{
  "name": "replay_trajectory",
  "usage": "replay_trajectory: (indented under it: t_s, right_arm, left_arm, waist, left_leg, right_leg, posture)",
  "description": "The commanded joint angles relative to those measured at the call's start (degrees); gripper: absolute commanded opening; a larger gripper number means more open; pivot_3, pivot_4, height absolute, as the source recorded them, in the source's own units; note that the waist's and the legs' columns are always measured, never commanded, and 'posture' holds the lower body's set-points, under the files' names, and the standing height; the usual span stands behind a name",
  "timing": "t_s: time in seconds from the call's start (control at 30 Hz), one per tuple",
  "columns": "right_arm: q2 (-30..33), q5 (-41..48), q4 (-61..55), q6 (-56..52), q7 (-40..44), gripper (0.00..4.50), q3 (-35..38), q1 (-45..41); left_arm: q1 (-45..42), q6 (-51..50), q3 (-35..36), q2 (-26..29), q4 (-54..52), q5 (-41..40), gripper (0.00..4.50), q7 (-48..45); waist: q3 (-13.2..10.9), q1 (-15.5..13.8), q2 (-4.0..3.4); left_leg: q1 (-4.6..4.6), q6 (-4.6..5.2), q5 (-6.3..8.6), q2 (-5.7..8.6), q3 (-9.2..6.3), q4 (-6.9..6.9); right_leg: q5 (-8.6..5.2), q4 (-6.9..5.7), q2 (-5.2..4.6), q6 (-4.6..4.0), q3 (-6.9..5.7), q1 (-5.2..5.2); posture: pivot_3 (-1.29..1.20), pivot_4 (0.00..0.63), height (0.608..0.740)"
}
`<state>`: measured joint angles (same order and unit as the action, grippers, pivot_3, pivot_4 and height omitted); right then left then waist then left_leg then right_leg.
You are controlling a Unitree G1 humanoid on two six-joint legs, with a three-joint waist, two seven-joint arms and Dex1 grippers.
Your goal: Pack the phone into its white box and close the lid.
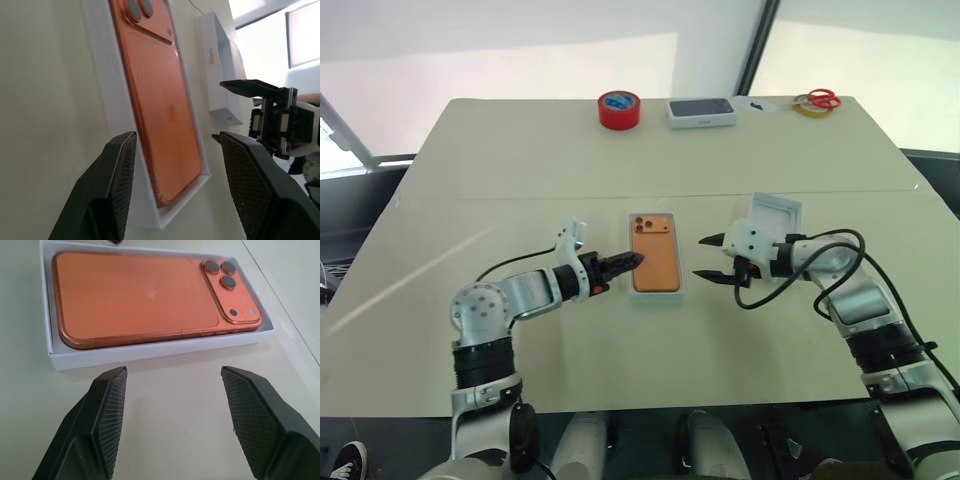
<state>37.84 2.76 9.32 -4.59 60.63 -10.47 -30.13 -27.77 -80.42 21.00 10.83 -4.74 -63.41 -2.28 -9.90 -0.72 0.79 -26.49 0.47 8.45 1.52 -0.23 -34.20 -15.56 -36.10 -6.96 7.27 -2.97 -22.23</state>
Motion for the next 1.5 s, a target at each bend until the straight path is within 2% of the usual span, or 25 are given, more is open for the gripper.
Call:
replay_trajectory:
  t_s: [0.03,0.07,0.13,0.17,0.2,0.23,0.37,0.43,0.6,0.8,0.9,1.13,1.27,1.5]
  right_arm:
    - [-0.52,1.18,-0.38,0.07,0.07,2.63,1.10,-1.28]
    - [-0.60,-0.08,0.36,1.18,-0.78,2.32,0.70,-1.67]
    - [-0.79,-1.65,1.63,2.42,-1.79,1.35,0.25,-2.36]
    - [-0.84,-2.01,2.11,2.81,-2.00,0.70,0.14,-2.58]
    - [-0.89,-3.32,3.00,3.86,-2.90,0.34,-0.33,-2.96]
    - [-0.93,-4.35,3.81,4.81,-3.58,0.07,-0.68,-3.31]
    - [-1.83,-7.16,6.68,7.25,-5.49,0.07,-2.24,-3.61]
    - [-2.28,-7.60,6.90,7.70,-5.78,0.07,-2.71,-3.11]
    - [-3.15,-8.53,6.01,8.43,-6.78,0.07,-3.30,-2.03]
    - [-1.85,-8.11,6.66,8.35,-6.36,0.07,-2.27,-2.52]
    - [-0.11,-7.53,5.58,7.08,-6.22,0.07,-0.89,-1.93]
    - [5.19,-7.06,3.43,6.25,-6.18,0.07,2.79,2.70]
    - [7.84,-6.44,2.17,5.78,-6.02,0.07,5.01,5.95]
    - [10.42,-6.81,1.39,6.04,-6.52,0.07,7.72,9.76]
  left_arm:
    - [-0.59,1.45,-0.93,2.23,-3.01,-1.07,2.26,-4.22]
    - [-0.51,4.13,-2.56,3.30,-3.48,1.47,1.94,-5.71]
    - [-0.54,8.99,-5.86,5.11,-3.37,7.06,1.04,-6.88]
    - [-0.52,10.51,-6.91,5.62,-3.19,8.65,0.47,-7.42]
    - [-0.57,13.84,-10.49,7.41,-3.55,11.99,0.07,-10.21]
    - [-0.64,16.42,-13.17,8.67,-3.72,14.47,0.00,-12.55]
    - [-1.29,25.55,-24.43,13.61,-2.32,25.98,0.00,-18.62]
    - [-1.38,29.14,-27.75,15.12,-1.11,30.15,0.00,-21.09]
    - [-3.40,34.21,-33.17,14.65,4.84,37.31,0.00,-25.01]
    - [-6.97,39.82,-33.88,5.19,15.39,39.34,0.00,-29.67]
    - [-9.21,40.24,-35.12,1.19,16.56,39.99,0.00,-32.27]
    - [-13.05,45.12,-37.74,-5.36,23.45,45.07,0.00,-35.68]
    - [-17.32,49.26,-37.04,-10.63,32.70,47.85,0.00,-35.90]
    - [-18.97,52.33,-37.21,-14.30,37.21,50.91,0.00,-38.29]
  waist:
    - [0.00,-0.13,0.00]
    - [0.00,-0.14,0.00]
    - [0.00,-0.15,0.00]
    - [0.00,-0.12,0.00]
    - [0.00,-0.08,0.00]
    - [0.00,-0.04,0.00]
    - [0.01,-0.03,-0.02]
    - [0.00,0.02,-0.04]
    - [-0.01,-0.13,-0.06]
    - [-0.01,-0.42,-0.06]
    - [-0.01,-1.19,-0.06]
    - [-0.01,-1.70,-0.06]
    - [-0.02,-1.90,-0.05]
    - [-0.02,-1.70,-0.05]
  left_leg:
    - [-0.01,-0.03,0.02,0.00,-0.01,0.00]
    - [0.00,-0.09,0.05,0.00,-0.01,-0.01]
    - [0.00,-0.11,0.07,0.02,0.00,-0.01]
    - [0.01,-0.11,0.07,0.02,0.01,-0.01]
    - [0.00,-0.12,0.07,0.02,0.02,0.00]
    - [0.00,-0.12,0.07,0.02,0.03,0.00]
    - [0.00,-0.13,0.06,0.01,0.11,0.07]
    - [-0.01,-0.13,0.06,0.01,0.14,0.08]
    - [-0.01,-0.12,0.06,-0.01,0.14,0.09]
    - [0.00,-0.08,0.05,0.00,0.10,0.05]
    - [-0.02,0.01,0.00,0.02,0.11,-0.01]
    - [-0.04,0.04,-0.01,0.04,0.11,-0.05]
    - [-0.05,0.07,-0.01,0.04,0.10,-0.10]
    - [-0.05,0.10,0.00,0.04,0.08,-0.12]
  right_leg:
    - [-0.01,0.02,0.00,-0.01,0.00,0.01]
    - [-0.01,0.04,0.00,-0.02,0.00,0.01]
    - [-0.01,0.06,0.00,-0.05,0.00,0.01]
    - [0.00,0.07,0.00,-0.07,0.01,0.01]
    - [0.00,0.07,0.00,-0.08,0.03,0.01]
    - [0.00,0.06,0.00,-0.08,0.04,0.00]
    - [0.00,0.07,0.00,-0.09,0.10,-0.05]
    - [0.00,0.07,0.00,-0.10,0.13,-0.09]
    - [0.00,0.07,0.00,-0.10,0.14,-0.12]
    - [0.00,0.08,-0.02,-0.09,0.12,-0.08]
    - [0.01,0.09,-0.03,-0.09,0.09,-0.03]
    - [0.01,0.07,-0.04,-0.08,0.07,-0.01]
    - [0.01,0.08,-0.05,-0.08,0.03,0.04]
    - [0.03,0.07,-0.06,-0.02,-0.04,0.05]
  posture:
    - [0.00,0.150,0.740]
    - [0.00,0.150,0.740]
    - [0.00,0.150,0.740]
    - [0.00,0.150,0.740]
    - [0.00,0.150,0.740]
    - [0.00,0.150,0.740]
    - [0.00,0.150,0.740]
    - [0.00,0.150,0.740]
    - [0.00,0.150,0.740]
    - [0.00,0.150,0.740]
    - [0.00,0.150,0.740]
    - [0.00,0.150,0.740]
    - [0.00,0.150,0.740]
    - [0.00,0.150,0.740]
